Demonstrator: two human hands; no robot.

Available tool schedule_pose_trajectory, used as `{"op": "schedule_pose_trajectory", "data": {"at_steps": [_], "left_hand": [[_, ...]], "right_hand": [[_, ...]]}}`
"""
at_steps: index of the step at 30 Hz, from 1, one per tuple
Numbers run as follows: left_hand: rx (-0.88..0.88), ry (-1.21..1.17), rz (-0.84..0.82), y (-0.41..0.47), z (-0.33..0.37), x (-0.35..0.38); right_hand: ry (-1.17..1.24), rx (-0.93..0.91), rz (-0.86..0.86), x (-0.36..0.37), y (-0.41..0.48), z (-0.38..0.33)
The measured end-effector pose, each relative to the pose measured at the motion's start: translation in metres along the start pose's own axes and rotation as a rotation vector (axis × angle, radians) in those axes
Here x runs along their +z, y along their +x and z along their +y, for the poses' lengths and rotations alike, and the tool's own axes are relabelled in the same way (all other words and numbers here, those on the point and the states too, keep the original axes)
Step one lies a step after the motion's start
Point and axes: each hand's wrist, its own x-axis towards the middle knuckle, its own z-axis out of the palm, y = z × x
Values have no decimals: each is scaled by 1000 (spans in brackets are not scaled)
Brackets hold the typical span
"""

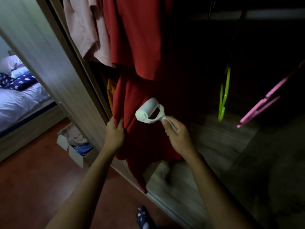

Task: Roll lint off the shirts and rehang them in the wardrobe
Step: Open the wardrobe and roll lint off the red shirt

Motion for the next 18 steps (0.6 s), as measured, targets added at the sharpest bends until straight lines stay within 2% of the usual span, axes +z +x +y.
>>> {"op": "schedule_pose_trajectory", "data": {"at_steps": [3,6,11,15,18], "left_hand": [[-2,-16,-1,-2,2,0],[-50,-46,-19,-6,6,0],[-132,-70,-16,-11,10,1],[-143,-67,-14,-11,11,-2],[-145,-52,-16,-12,13,-4]], "right_hand": [[23,41,-59,13,-8,25],[-25,145,-173,38,-24,84],[-226,369,-388,65,-57,153],[-152,395,-381,53,-53,159],[-48,358,-298,24,-35,139]]}}
